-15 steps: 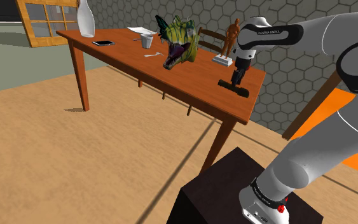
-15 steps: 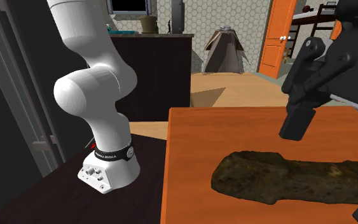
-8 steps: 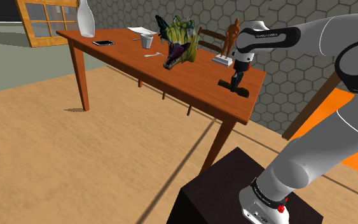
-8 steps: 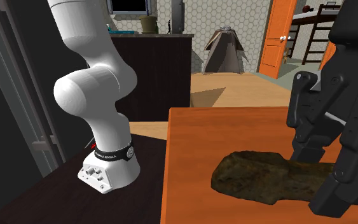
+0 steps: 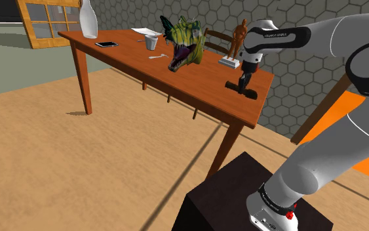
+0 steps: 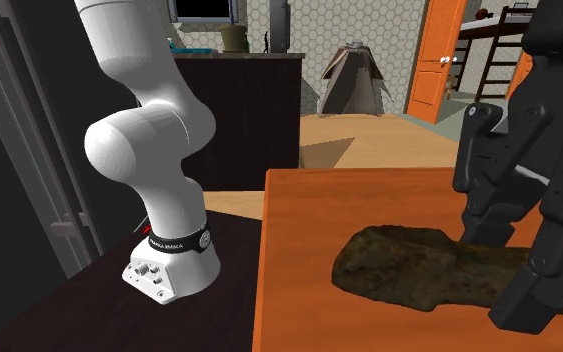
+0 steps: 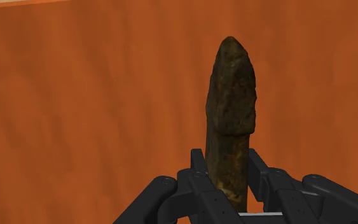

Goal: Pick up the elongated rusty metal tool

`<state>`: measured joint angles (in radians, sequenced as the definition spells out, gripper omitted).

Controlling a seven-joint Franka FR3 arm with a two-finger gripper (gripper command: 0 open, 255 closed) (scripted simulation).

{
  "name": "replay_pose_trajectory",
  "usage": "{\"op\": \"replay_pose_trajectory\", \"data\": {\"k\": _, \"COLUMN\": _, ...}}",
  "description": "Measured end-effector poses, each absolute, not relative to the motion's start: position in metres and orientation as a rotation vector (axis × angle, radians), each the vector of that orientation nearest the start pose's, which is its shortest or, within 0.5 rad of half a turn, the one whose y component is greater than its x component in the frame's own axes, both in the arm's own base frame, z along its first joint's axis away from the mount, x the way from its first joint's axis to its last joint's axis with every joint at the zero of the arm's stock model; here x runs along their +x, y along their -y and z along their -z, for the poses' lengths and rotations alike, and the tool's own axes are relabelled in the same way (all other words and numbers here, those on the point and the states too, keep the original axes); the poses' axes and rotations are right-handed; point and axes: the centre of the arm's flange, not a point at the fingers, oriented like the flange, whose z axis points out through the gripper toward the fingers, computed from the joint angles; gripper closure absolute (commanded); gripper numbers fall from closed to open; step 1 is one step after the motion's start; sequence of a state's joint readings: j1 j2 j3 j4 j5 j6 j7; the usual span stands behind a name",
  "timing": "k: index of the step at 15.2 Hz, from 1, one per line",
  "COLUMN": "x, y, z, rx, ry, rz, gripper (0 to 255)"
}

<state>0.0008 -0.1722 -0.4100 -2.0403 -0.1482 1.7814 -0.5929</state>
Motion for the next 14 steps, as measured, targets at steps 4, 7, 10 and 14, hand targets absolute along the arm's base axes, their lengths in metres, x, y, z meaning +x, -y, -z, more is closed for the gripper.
{"op": "replay_pose_trajectory", "data": {"k": 4, "x": 0.450, "y": 0.219, "z": -0.524, "rx": -3.133, "ry": 0.363, "rz": -0.194, "gripper": 255}}
{"op": "replay_pose_trajectory", "data": {"k": 7, "x": 0.450, "y": 0.219, "z": -0.540, "rx": -3.133, "ry": 0.363, "rz": -0.194, "gripper": 255}}
{"op": "replay_pose_trajectory", "data": {"k": 10, "x": 0.450, "y": 0.219, "z": -0.555, "rx": -3.133, "ry": 0.363, "rz": -0.194, "gripper": 255}}
{"op": "replay_pose_trajectory", "data": {"k": 14, "x": 0.451, "y": 0.217, "z": -0.573, "rx": -3.133, "ry": 0.363, "rz": -0.194, "gripper": 255}}
